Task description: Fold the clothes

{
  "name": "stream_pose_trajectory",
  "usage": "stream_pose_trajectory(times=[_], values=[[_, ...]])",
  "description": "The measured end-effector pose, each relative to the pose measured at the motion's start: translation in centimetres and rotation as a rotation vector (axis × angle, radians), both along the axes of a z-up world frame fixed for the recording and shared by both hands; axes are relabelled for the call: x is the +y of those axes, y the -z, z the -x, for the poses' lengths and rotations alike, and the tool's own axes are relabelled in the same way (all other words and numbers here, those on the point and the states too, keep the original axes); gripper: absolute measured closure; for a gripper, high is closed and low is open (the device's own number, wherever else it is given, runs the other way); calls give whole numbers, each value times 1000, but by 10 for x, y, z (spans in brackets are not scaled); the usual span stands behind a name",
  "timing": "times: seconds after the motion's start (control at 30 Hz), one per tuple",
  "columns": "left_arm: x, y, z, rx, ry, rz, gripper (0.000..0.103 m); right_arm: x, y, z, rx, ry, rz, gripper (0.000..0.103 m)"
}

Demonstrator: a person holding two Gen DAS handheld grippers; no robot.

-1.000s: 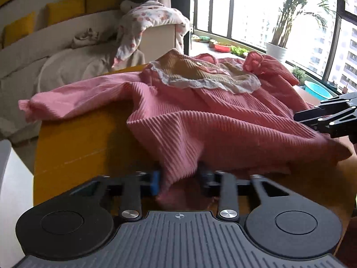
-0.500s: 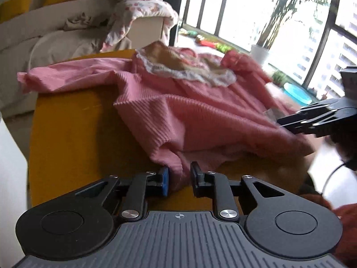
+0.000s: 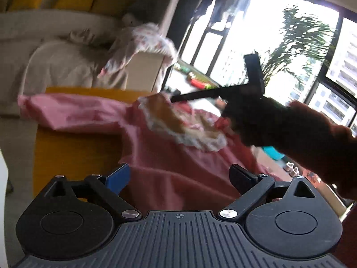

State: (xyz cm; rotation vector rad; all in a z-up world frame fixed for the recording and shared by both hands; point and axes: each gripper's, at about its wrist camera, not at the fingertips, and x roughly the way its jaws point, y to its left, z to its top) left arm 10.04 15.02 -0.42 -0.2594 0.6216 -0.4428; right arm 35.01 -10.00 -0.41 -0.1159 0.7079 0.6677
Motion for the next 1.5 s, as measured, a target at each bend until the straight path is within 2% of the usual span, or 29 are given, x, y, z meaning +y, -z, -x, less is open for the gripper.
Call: stream_pose_trajectory(times=[0.07,0.1,0.13,0.17,0.27,0.33,0.43,0.47,0.6,0.63,0.73,0.77,0.83,0.9,0.97,1.1,1.23,1.3,1.33,1.4,1.43,1.5], values=[[13,5,-7,26,-29,8,3,10,22,-31,115,-16,-16,46],[21,8,-10,39,-52,22,3,16,29,-38,158,-21,-7,51],[30,10,-13,52,-74,41,3,21,33,-39,180,-41,13,78],[39,12,-15,61,-94,69,3,26,29,-34,169,-80,29,96],[62,17,-20,63,-115,164,2,30,-9,-20,25,-150,8,98],[70,19,-30,62,-108,211,1,30,-28,-33,-74,-117,-10,98],[68,21,-44,71,-86,235,1,36,-21,-71,-174,-49,47,98],[65,21,-48,75,-74,231,1,39,-15,-82,-183,-34,65,98],[49,24,-57,92,0,187,0,49,17,-113,-122,-1,105,97],[45,25,-59,96,18,180,0,50,23,-117,-137,31,138,97],[35,27,-64,121,57,174,0,54,38,-129,-222,197,320,97],[32,28,-66,129,68,176,0,49,37,-130,-217,213,321,93],[29,32,-76,144,88,198,0,34,29,-129,-137,187,228,90],[26,37,-89,169,100,236,0,17,19,-119,-110,154,174,82],[27,48,-107,228,82,326,0,6,13,-111,-123,151,181,74],[22,71,-136,357,56,516,0,-23,19,-106,-84,182,163,74],[-4,70,-152,366,71,519,0,-36,33,-103,-38,190,139,72],[-10,64,-164,344,62,563,0,-36,40,-104,-23,195,134,72],[-3,54,-168,301,39,621,0,-35,42,-104,-16,197,132,72],[25,20,-163,127,-19,745,0,-37,46,-102,-14,202,129,71],[41,1,-156,29,-49,758,0,-37,47,-100,-17,203,127,71],[64,-31,-140,-114,-104,712,0,-39,48,-96,-22,203,128,70]])
